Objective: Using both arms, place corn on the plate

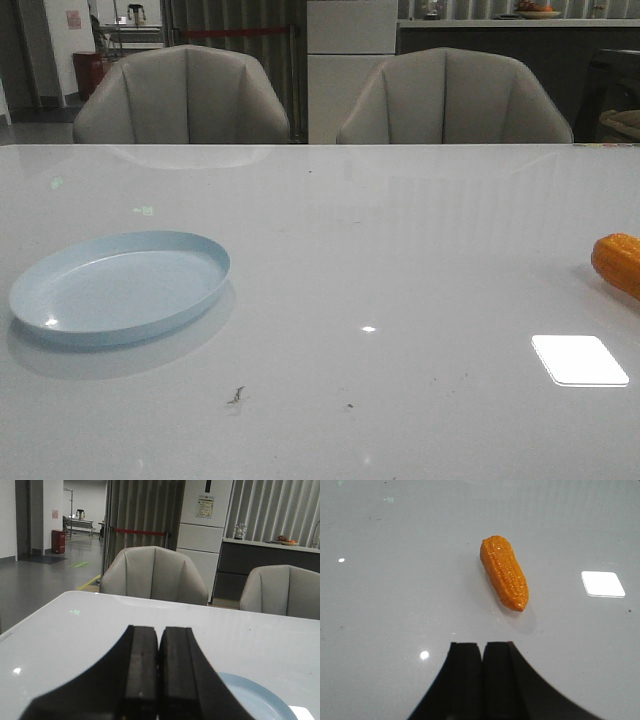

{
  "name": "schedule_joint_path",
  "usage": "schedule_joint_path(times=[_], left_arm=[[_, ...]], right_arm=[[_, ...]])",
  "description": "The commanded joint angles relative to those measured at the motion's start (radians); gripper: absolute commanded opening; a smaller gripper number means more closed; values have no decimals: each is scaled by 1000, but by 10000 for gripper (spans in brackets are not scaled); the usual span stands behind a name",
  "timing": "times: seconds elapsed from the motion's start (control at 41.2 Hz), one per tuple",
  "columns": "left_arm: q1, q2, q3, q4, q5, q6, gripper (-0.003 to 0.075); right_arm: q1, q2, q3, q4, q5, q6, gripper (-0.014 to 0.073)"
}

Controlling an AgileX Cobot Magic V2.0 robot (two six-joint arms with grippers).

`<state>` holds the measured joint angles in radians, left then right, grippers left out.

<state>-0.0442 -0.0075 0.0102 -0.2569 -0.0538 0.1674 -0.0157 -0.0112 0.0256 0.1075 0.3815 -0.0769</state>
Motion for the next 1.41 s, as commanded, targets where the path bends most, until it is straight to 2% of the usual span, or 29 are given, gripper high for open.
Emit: schedule_joint_path(times=[0.0,0.777,0.922,1.383], left_arm=[[0,-16,39,-8,-93,-6,94],[0,-16,39,-8,-105,-6,94],[0,-16,37,-8,-109,-6,94],[0,-16,37,-8,-133,-6,94]], right_arm=[[-4,-24,-19,0,-56,-4,24],[-4,-24,-19,0,-72,-4,24],[-4,-24,-19,-59,-75,-5,24],[-4,-24,-19,-65,-109,-4,24]])
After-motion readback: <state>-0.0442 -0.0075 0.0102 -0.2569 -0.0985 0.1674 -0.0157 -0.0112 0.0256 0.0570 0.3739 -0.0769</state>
